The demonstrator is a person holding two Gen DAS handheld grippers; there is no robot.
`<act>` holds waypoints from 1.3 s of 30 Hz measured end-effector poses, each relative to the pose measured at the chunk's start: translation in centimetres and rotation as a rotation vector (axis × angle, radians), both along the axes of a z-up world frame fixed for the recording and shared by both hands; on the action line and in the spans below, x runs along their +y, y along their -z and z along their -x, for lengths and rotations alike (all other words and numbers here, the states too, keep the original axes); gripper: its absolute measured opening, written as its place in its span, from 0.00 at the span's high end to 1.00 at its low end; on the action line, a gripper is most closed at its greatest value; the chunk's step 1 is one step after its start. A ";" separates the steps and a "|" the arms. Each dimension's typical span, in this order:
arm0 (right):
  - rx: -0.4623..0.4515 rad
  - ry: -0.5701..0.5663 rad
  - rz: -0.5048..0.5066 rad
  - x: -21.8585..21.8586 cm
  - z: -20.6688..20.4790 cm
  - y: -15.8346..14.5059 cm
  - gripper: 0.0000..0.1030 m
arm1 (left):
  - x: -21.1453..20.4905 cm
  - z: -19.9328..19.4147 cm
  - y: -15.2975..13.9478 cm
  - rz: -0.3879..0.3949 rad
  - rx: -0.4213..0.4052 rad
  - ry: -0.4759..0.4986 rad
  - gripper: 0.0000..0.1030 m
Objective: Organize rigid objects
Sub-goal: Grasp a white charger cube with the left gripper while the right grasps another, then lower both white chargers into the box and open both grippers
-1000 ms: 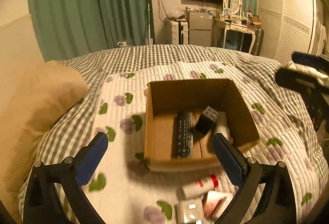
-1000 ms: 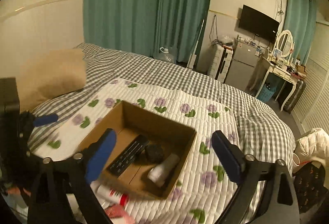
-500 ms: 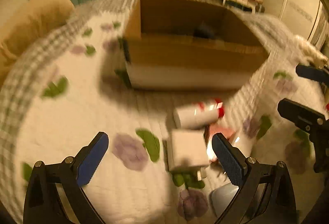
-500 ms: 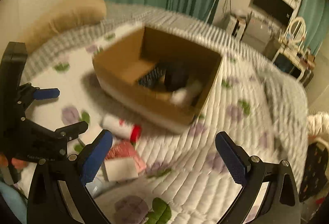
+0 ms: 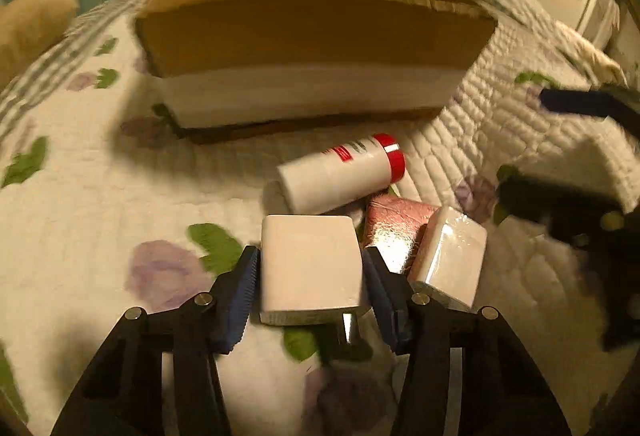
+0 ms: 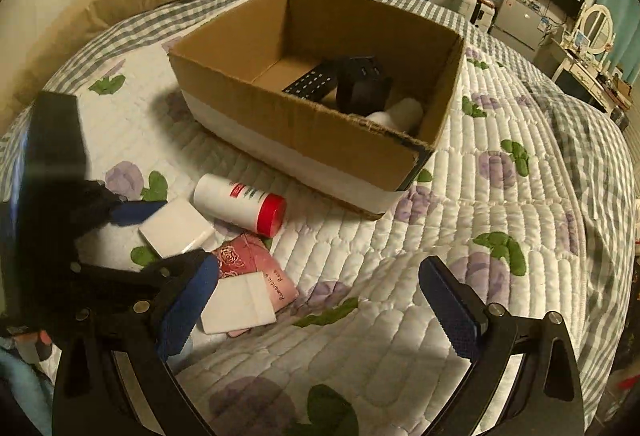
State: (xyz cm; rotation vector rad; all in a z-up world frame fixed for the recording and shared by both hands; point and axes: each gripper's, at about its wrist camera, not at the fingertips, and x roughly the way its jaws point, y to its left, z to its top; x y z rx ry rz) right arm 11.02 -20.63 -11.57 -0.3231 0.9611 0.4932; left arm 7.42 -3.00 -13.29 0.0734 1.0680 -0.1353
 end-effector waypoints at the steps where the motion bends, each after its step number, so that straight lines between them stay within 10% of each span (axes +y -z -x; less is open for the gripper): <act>1: 0.006 -0.012 0.002 0.2 0.1 0.1 0.02 | 0.5 0.4 -0.8 0.003 -0.021 -0.010 0.49; 8: 0.100 -0.181 0.087 3.6 1.4 2.4 0.03 | 3.0 2.3 -4.3 -0.014 -0.104 -0.055 0.49; 21: 0.260 -0.211 0.170 5.5 0.7 6.1 0.33 | 3.7 3.5 -3.2 0.025 -0.076 -0.042 0.50; 29: 0.145 -0.144 0.053 3.0 1.0 1.3 0.34 | 4.1 3.5 -4.6 0.023 -0.101 -0.058 0.50; 39: -0.102 -0.075 -0.040 2.0 -1.9 -10.2 0.34 | 4.2 -0.6 -13.1 0.077 -0.278 -0.048 0.50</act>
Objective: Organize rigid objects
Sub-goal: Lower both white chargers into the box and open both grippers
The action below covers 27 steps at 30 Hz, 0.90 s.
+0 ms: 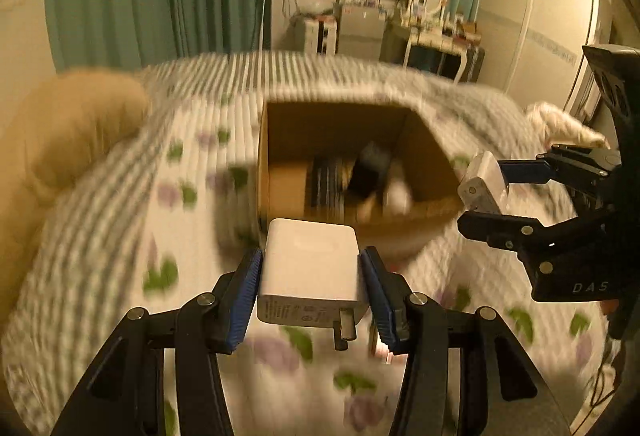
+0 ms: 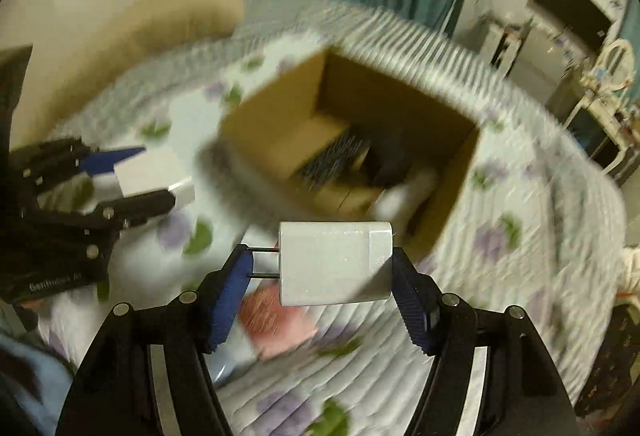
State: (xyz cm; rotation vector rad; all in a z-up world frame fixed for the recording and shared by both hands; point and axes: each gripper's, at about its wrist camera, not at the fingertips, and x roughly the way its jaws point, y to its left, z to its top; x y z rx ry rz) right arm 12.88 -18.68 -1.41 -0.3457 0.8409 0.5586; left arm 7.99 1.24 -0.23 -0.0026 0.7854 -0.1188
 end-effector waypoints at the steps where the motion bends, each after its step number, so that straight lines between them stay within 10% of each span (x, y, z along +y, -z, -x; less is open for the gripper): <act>1: -0.023 0.012 -0.014 0.0 -0.9 -1.2 0.34 | -0.2 -0.8 -0.7 -0.007 -0.022 0.002 0.50; 7: -0.077 0.105 -0.047 0.5 -5.8 -3.8 0.34 | -0.8 -8.2 -2.8 -0.004 -0.060 0.014 0.50; 14: 0.024 0.151 -0.024 0.9 -9.5 -0.1 0.34 | -2.1 -13.4 2.3 -0.028 0.035 0.030 0.50; 27: 0.091 0.204 -0.097 -1.1 -11.4 3.9 0.24 | -3.4 -13.0 5.5 -0.048 0.092 0.056 0.46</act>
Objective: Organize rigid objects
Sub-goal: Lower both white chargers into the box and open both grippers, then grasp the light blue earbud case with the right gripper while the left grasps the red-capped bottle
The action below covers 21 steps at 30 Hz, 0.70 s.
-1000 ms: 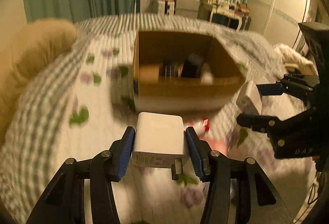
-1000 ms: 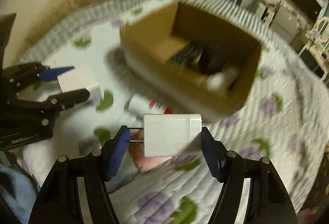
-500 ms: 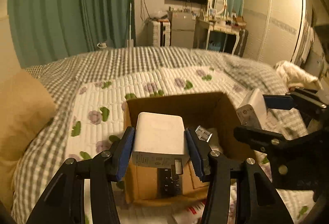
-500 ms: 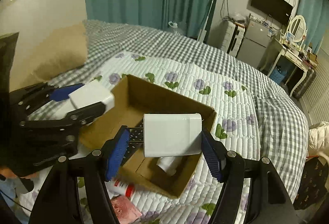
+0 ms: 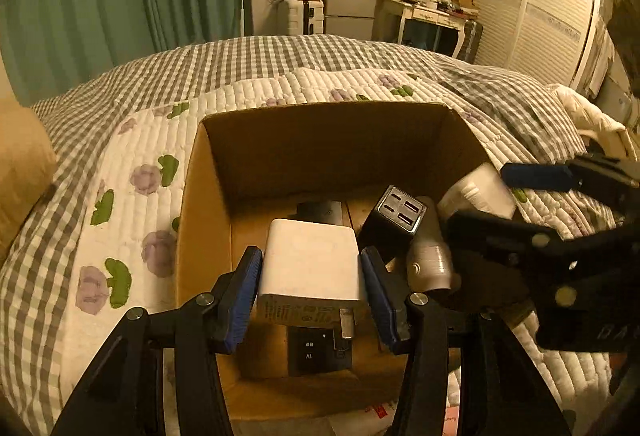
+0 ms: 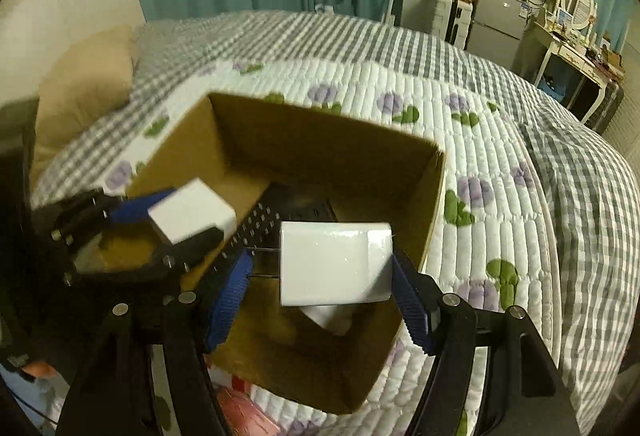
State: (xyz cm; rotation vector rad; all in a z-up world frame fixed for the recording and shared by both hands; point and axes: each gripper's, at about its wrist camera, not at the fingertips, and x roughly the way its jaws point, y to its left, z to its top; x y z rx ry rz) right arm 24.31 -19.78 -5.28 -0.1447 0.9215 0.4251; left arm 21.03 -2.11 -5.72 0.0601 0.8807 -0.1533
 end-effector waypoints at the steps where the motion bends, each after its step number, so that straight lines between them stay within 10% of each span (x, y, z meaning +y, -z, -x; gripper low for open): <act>1: -0.010 0.007 0.005 0.1 0.1 -0.4 0.21 | 0.1 0.3 -0.4 -0.002 -0.012 0.000 0.35; 3: -0.048 0.013 0.002 -0.2 1.0 -1.7 0.19 | 0.3 1.4 -1.4 -0.015 -0.038 -0.001 0.16; 12: -0.111 -0.048 0.012 -0.7 8.8 -6.1 0.16 | 3.7 9.6 -4.5 -0.046 -0.085 -0.042 0.02; 21: 0.104 -0.235 0.033 2.8 15.9 1.4 0.16 | 6.2 17.6 -1.2 -0.062 -0.043 -0.119 0.02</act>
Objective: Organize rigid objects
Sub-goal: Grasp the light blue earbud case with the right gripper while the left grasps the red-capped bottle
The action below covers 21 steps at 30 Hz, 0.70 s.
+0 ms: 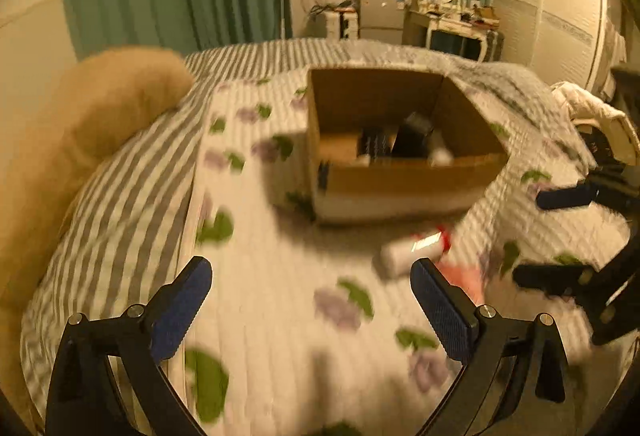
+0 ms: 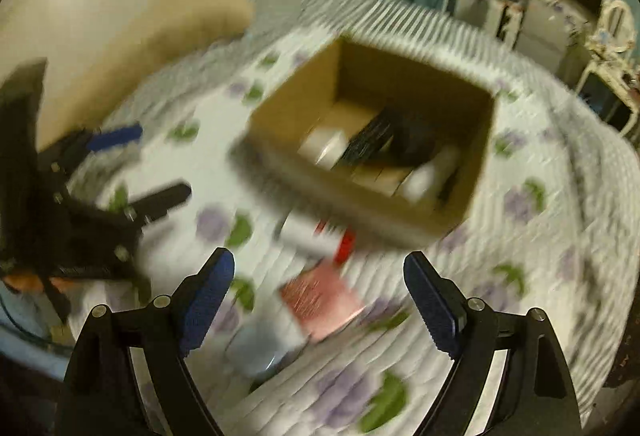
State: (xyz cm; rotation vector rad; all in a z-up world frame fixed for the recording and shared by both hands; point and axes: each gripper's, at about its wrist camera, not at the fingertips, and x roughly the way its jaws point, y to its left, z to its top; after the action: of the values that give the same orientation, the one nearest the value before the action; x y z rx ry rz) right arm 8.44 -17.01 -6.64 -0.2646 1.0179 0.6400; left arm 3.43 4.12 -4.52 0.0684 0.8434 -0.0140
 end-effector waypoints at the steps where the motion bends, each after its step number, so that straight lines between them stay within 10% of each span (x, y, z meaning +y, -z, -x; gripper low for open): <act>1: 0.030 -0.013 0.015 0.5 0.5 1.2 0.16 | 0.2 0.4 0.5 -0.002 0.010 -0.007 0.02; 13: 0.180 -0.135 0.150 3.7 3.9 9.9 0.18 | -0.1 2.8 3.1 -0.018 0.048 0.028 0.02; 17: 0.194 -0.159 0.106 3.6 4.3 9.8 0.43 | -0.3 2.5 3.2 -0.026 0.052 0.031 0.02; 21: 0.155 -0.154 0.095 3.2 4.9 9.1 0.44 | -0.5 2.1 3.1 -0.030 0.059 0.033 0.02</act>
State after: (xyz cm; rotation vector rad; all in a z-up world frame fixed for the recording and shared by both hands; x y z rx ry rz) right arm 3.51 -13.80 -15.78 -0.3844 1.1865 0.7615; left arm 1.35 3.65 -7.63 0.1103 0.9019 -0.0347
